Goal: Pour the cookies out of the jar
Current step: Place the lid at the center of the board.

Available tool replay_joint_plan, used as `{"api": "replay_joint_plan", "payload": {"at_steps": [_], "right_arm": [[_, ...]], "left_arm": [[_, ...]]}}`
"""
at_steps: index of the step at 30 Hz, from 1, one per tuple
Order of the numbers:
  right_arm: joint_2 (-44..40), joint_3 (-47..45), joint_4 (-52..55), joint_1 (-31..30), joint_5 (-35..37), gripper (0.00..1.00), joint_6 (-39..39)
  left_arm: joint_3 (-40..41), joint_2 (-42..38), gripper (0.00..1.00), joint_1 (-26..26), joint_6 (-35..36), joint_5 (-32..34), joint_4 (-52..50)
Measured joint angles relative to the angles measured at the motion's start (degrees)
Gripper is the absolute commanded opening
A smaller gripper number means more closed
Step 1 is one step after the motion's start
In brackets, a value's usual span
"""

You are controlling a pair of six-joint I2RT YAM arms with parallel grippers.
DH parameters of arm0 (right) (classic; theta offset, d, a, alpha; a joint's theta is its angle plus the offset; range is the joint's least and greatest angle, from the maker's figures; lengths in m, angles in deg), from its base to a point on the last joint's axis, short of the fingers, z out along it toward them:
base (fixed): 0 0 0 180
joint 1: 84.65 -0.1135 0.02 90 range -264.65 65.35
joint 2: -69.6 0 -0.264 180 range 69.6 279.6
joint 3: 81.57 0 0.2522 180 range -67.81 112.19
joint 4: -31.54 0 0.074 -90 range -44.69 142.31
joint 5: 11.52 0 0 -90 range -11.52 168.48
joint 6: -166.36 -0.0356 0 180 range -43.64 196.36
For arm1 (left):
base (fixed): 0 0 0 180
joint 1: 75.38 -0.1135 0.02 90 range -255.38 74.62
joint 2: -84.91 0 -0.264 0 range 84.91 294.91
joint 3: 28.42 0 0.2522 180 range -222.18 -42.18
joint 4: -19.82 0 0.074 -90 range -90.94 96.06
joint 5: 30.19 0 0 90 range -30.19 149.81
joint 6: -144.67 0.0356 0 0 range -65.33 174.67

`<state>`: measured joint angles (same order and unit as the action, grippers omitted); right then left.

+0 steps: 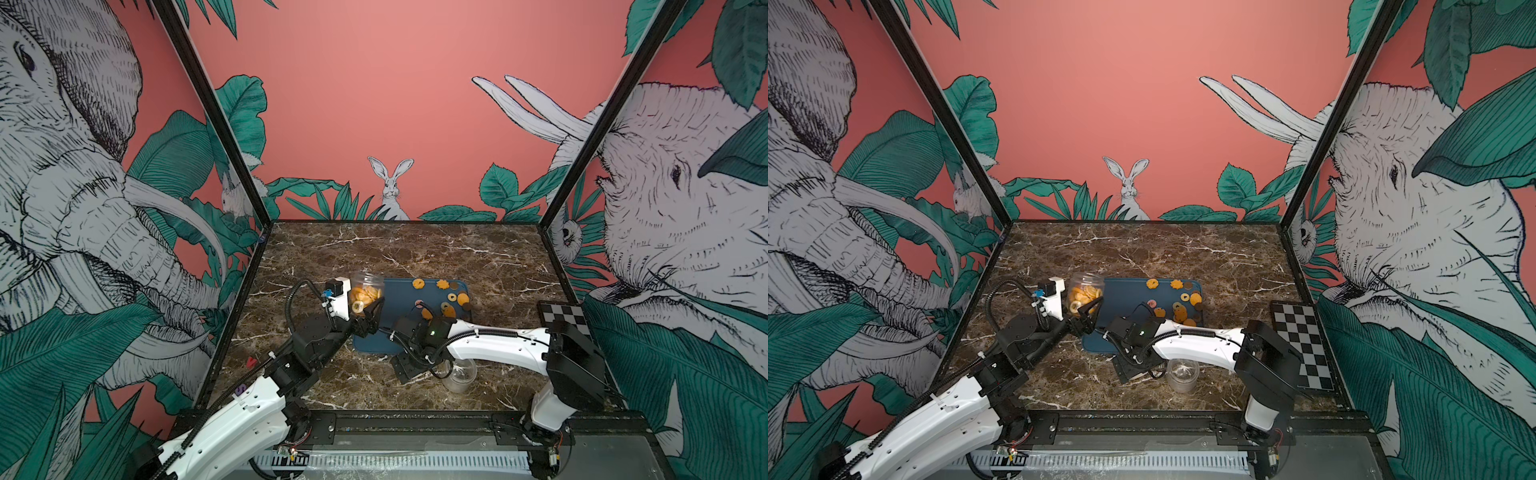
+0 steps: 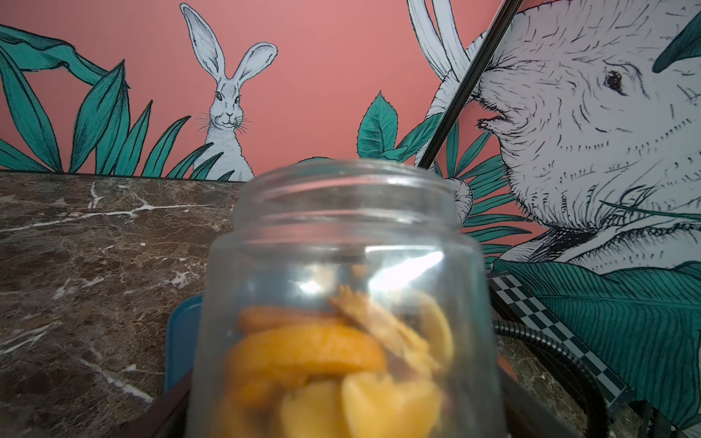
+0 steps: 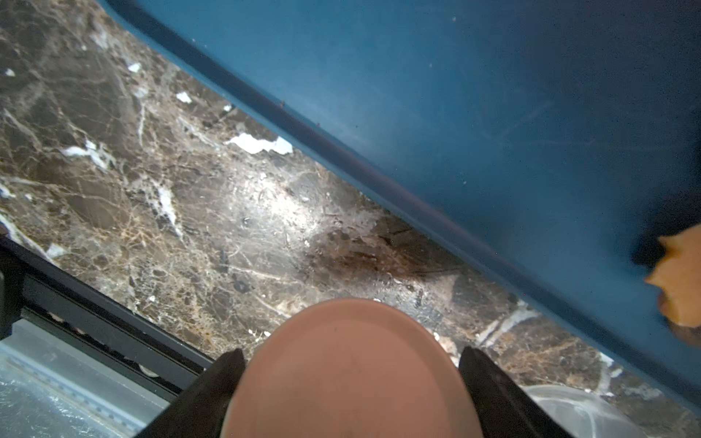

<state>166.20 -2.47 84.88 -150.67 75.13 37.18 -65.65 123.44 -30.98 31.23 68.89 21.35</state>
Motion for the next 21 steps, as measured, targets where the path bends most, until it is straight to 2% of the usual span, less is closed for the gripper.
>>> {"api": "replay_joint_plan", "payload": {"at_steps": [1,2,6,8,21], "right_arm": [[0.3,0.3,0.0,0.0,0.0,0.65,0.1],[0.7,0.7,0.0,0.0,0.1,0.73,0.1],[2.5,2.1,0.1,0.0,0.4,0.83,0.2],[2.6,2.1,0.3,0.0,0.5,0.98,0.2],[2.5,2.3,1.1,-0.3,2.0,0.99,0.6]], "left_arm": [[0.2,-0.2,0.0,0.0,0.0,0.2,-0.1],[0.3,-0.2,0.0,0.0,0.1,0.4,-0.2],[0.4,-0.4,0.0,-0.5,0.3,1.6,-0.6],[0.4,-0.5,0.0,-0.5,0.4,1.8,-0.7],[1.1,-0.9,0.0,-0.5,0.6,2.3,-0.9]]}}
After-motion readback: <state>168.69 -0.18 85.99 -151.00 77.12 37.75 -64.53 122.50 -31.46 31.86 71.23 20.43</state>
